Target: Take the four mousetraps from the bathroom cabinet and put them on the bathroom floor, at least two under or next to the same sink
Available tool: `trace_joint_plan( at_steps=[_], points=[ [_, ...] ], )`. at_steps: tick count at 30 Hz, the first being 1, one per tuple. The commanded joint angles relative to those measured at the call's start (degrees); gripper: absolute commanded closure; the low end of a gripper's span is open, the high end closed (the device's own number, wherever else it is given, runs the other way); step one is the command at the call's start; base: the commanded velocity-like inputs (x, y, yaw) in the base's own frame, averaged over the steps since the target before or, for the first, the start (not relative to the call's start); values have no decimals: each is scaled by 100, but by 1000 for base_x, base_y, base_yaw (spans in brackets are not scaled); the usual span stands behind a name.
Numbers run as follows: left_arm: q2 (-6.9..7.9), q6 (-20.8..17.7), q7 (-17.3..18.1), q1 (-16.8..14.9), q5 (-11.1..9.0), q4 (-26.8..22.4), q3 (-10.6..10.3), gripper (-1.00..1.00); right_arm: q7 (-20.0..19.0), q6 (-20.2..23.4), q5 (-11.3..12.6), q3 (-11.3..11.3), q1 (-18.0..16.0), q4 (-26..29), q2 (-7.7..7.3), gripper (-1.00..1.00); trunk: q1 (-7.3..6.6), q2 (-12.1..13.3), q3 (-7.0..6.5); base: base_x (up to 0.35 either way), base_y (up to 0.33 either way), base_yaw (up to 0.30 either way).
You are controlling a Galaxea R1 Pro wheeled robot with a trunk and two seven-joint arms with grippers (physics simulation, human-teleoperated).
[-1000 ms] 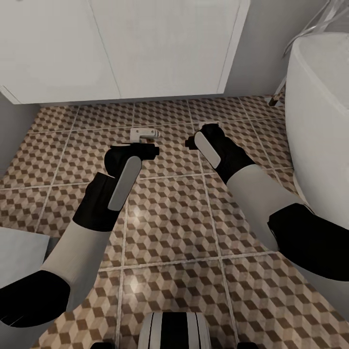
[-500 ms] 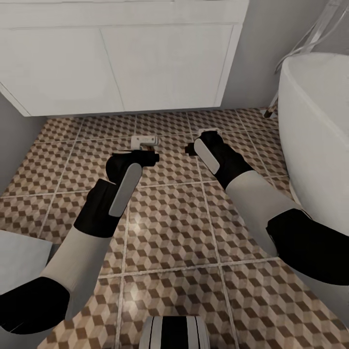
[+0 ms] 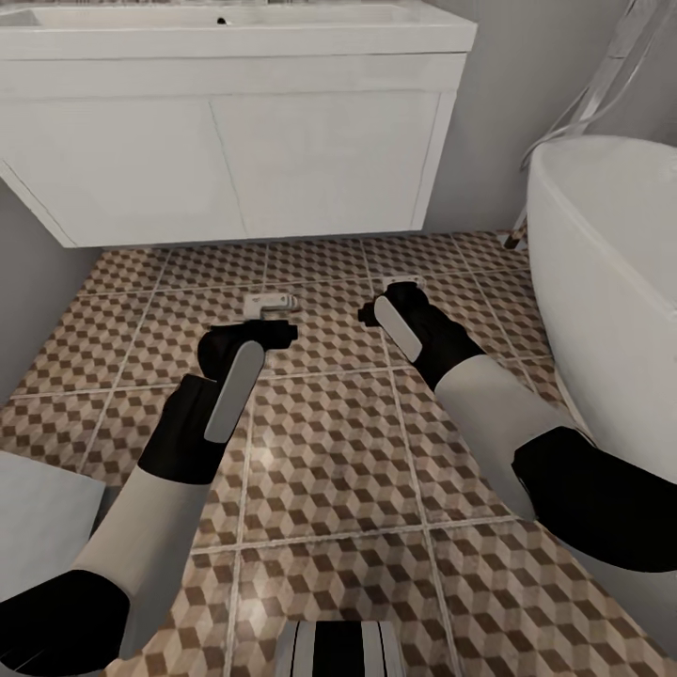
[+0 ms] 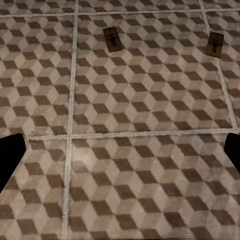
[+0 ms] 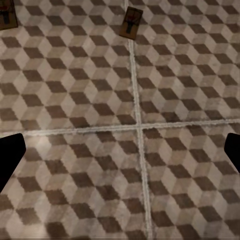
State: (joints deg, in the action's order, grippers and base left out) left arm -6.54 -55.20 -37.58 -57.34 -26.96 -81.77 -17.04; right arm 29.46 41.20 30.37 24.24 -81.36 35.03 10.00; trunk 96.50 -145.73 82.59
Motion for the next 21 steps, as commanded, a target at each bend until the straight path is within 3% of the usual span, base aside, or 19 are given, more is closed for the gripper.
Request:
trace_joint_plan(
  at_steps=[1,10,15,21],
  points=[
    [5,-10,-59,28,-61,-6,41,-100,52,10,52,16,16,3,0,-100,-3,0,-19,0,0,0],
    [79,-8,-62,304,-56,-71,213,-100,51,24,49,23,325,45,0,-100,-26,12,-218,0,0,0],
    [118,5,-68,528,-52,-167,242,-100,51,182,52,47,478,413,0,-100,-39,19,-329,0,0,0],
    [138,10,-152,866,-48,-394,258,-100,51,1079,35,66,1029,1476,-33,-100,-55,27,-462,0,0,0]
  ],
)
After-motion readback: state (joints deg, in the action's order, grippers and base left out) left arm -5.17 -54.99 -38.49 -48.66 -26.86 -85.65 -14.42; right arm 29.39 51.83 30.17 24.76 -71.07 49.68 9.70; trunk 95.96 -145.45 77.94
